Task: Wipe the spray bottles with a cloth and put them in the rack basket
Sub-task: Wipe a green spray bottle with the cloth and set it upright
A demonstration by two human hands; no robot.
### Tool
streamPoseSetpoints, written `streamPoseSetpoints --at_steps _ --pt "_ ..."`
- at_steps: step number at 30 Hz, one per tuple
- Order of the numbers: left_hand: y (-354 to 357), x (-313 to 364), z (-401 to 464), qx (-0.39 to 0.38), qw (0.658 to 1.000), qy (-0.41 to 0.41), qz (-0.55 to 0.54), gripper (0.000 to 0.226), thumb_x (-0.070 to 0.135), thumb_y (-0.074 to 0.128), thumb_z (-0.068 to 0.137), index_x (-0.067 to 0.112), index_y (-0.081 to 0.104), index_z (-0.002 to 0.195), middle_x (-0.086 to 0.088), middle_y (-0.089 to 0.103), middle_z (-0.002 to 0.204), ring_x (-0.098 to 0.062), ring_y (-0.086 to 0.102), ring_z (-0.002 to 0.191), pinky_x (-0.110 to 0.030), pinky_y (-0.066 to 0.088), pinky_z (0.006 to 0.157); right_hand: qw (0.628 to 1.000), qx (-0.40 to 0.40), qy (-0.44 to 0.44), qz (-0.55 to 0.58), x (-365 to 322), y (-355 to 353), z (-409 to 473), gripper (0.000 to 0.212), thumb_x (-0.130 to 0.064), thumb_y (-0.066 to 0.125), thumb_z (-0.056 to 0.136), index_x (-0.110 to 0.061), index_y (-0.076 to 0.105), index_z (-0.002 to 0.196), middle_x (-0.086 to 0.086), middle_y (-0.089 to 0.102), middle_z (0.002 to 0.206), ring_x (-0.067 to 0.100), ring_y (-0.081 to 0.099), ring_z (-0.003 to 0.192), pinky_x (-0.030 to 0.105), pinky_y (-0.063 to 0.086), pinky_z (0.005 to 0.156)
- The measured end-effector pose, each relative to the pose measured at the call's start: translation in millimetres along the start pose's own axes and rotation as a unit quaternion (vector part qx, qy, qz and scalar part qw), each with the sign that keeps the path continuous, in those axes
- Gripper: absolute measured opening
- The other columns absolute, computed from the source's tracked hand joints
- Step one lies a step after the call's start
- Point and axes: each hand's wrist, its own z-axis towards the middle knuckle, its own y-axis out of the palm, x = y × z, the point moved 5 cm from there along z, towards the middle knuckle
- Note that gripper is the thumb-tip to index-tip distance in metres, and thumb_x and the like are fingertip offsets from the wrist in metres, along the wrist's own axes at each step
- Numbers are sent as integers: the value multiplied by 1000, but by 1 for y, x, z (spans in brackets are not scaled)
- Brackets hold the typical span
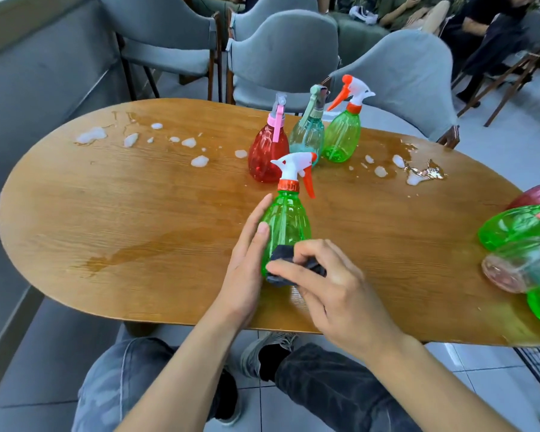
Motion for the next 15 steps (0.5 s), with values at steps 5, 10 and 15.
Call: streamPoseSetpoints --at_steps 5,10,15 --pt "1 0 -1 7 999 -4 -32 49 41 43 109 35 48 158 -3 60 155 -30 58 142 -65 41 119 996 86 3 35 6 -22 3 37 -1 63 97 -18 74 128 1 53 115 18 56 103 22 46 92" --pt "2 -2 1 13 999 -1 -42 46 49 47 108 45 52 153 4 57 157 -30 52 147 -79 37 113 987 122 91 48 45 -33 62 39 1 65 98 -17 73 131 3 54 113 18 56 104 33 51 92" --pt "2 2 -3 17 998 -18 -60 43 52 46 111 49 49 154 5 60 153 -38 63 134 -52 65 73 993 77 75 54 39 -8 66 38 -7 63 99 -21 70 134 0 52 115 20 57 108 43 53 90"
